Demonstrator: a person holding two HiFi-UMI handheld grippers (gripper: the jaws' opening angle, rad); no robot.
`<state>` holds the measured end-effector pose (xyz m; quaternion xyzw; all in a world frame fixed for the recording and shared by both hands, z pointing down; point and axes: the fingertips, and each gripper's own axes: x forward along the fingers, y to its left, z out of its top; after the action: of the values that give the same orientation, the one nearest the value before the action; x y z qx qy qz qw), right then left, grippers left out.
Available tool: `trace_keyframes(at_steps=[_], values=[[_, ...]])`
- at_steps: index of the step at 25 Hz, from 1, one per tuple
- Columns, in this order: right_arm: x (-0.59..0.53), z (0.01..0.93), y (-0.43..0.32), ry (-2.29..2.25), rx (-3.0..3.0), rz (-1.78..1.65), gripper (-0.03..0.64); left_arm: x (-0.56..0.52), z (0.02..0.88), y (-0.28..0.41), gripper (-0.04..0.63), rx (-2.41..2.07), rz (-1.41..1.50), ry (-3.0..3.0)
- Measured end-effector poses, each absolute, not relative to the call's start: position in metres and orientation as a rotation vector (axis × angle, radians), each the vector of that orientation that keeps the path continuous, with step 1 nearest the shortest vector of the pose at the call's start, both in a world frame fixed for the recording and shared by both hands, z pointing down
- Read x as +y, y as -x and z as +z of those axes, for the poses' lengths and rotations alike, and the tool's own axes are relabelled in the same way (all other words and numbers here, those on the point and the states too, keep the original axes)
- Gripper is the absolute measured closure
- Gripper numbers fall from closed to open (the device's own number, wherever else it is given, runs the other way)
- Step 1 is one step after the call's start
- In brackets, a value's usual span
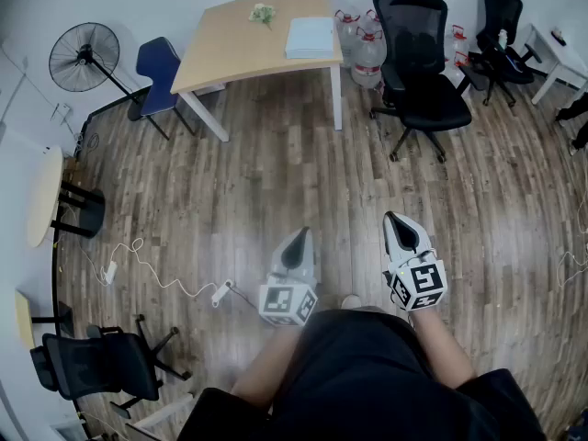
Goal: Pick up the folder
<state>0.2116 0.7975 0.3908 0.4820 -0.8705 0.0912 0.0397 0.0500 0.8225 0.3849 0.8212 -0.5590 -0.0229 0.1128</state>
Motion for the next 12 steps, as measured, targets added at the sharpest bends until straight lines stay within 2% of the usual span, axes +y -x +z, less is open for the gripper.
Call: trace_keyframes(at_steps=[6,12], values=[[0.782,0.39,-0.25,-1.525,-2.681,0.255,0.617,0.802,0.385,-0.08,0.594,-1.67,-0.063,-2.407],[0.759,0.398,-0.252,-1.511,-2.699,0.21,0.617,0.779,0.395,-0.087,0.594,-1.619,-0.017,-2.42]])
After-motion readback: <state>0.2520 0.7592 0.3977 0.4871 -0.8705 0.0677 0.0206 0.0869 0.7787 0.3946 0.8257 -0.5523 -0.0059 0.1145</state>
